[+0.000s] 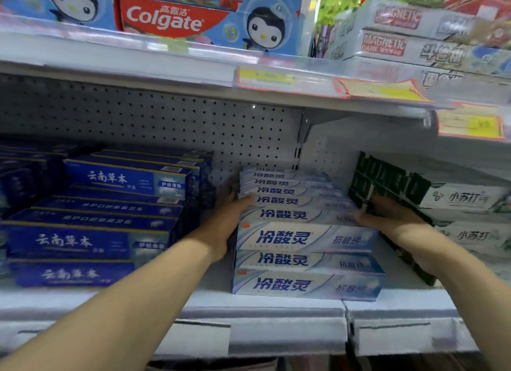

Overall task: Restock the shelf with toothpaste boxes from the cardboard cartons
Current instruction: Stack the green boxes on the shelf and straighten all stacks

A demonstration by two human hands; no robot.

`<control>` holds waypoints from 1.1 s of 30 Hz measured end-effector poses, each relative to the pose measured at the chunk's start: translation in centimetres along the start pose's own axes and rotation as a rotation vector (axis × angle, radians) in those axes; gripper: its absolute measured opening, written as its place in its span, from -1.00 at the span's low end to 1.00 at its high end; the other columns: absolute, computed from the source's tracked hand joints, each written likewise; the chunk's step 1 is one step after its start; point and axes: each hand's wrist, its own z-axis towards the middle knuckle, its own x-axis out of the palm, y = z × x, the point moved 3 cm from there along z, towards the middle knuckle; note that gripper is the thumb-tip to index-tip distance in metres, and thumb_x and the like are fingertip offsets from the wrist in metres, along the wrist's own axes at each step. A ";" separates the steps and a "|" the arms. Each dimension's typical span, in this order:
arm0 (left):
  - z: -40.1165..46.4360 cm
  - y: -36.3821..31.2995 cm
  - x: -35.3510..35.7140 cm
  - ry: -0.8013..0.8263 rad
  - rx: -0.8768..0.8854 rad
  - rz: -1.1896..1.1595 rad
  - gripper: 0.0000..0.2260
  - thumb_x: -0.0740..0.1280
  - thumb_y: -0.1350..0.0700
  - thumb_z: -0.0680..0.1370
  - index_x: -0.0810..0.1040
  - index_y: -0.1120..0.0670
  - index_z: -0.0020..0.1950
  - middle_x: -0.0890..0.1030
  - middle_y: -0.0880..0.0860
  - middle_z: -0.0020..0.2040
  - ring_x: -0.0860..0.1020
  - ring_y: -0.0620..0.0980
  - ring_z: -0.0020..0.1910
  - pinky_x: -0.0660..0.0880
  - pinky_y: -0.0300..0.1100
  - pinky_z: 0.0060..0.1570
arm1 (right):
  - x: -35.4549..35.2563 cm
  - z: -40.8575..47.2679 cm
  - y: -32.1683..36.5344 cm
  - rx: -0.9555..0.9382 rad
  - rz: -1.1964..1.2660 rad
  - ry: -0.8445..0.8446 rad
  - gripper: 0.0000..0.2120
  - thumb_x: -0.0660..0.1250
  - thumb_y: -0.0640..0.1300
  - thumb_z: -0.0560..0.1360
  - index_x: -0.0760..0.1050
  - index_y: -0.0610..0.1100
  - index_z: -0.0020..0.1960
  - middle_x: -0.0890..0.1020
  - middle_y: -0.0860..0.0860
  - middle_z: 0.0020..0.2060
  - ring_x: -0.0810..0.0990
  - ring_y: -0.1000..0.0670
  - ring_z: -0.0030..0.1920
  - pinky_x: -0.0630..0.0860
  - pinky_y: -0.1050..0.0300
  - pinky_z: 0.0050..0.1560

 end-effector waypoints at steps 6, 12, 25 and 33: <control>-3.5 1.6 0.2 -0.007 -0.005 0.047 -0.48 0.43 -0.18 0.30 0.51 -0.07 0.22 0.66 0.08 0.05 0.62 0.09 0.01 0.54 0.02 0.08 | 1.3 -1.9 0.4 -0.074 -0.166 0.184 0.16 0.47 0.30 0.04 0.07 0.03 0.52 0.27 0.03 0.44 0.34 -0.02 0.36 0.29 0.09 0.36; -3.3 2.2 1.0 0.011 -0.069 -0.060 -0.70 0.29 -0.12 0.53 0.48 -0.09 0.23 0.65 0.14 0.08 0.60 0.18 0.08 0.47 0.20 0.19 | 2.3 -2.8 0.4 -0.147 -0.108 0.186 0.09 0.61 -0.17 0.18 0.02 -0.07 0.52 0.36 0.07 0.27 0.37 0.10 0.15 0.36 0.25 0.14; -3.3 3.4 0.0 -0.236 -0.139 -0.111 -0.52 0.06 -0.28 0.57 0.59 0.03 -0.14 0.67 0.20 -0.09 0.63 0.19 -0.04 0.50 0.19 0.13 | 2.6 -3.0 -1.9 -0.124 -0.326 0.100 0.36 0.63 -0.17 0.16 -0.40 0.08 0.48 0.25 -0.07 0.45 0.35 -0.08 0.35 0.35 0.18 0.24; -3.7 3.3 1.1 -0.266 -0.108 -0.072 -0.60 0.13 -0.16 0.61 0.52 0.05 -0.27 0.60 0.07 -0.49 0.58 0.09 -0.30 0.55 0.11 -0.02 | 2.1 -2.7 -2.5 -0.128 -0.366 0.067 0.24 0.58 -0.19 0.25 -0.32 0.05 0.51 0.36 -0.08 0.39 0.44 -0.08 0.26 0.39 0.24 0.06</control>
